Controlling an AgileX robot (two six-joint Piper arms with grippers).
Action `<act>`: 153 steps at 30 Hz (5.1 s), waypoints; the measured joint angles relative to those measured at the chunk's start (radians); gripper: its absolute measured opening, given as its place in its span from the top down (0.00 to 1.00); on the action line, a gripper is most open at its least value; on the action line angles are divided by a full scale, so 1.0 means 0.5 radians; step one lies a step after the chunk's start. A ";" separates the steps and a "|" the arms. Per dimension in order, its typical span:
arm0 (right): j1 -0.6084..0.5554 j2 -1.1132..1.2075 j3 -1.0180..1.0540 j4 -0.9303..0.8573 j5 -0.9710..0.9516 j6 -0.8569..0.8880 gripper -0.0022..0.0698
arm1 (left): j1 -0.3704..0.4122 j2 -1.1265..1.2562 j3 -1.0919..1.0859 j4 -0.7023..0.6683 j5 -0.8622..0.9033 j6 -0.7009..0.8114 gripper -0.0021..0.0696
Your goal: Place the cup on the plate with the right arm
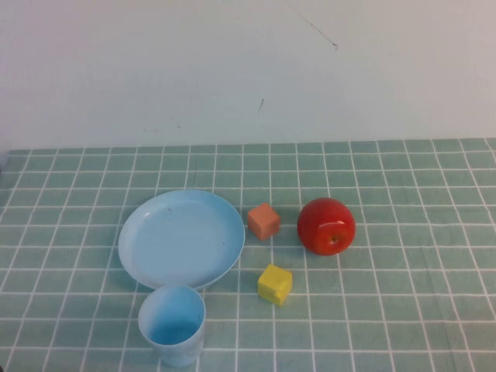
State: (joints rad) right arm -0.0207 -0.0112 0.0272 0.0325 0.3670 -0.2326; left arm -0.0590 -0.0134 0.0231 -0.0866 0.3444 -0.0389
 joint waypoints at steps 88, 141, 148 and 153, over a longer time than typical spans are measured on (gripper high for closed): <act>0.158 2.623 -2.494 1.502 1.356 -1.210 0.97 | 0.000 0.000 0.000 0.000 0.000 0.003 0.97; 1.697 4.424 -3.719 0.600 1.212 -0.438 0.69 | 0.000 0.000 0.000 0.000 0.000 0.003 0.97; 1.697 4.429 -3.932 0.567 1.211 -0.485 0.94 | 0.000 0.000 0.000 0.000 0.000 0.003 0.97; 1.697 4.429 -4.233 0.426 1.198 -0.493 0.94 | 0.000 0.000 0.000 0.000 0.000 0.003 0.97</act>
State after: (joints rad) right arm 0.8276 2.2031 -2.0892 0.2455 0.9662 -0.4792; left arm -0.0590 -0.0134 0.0231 -0.0866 0.3444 -0.0373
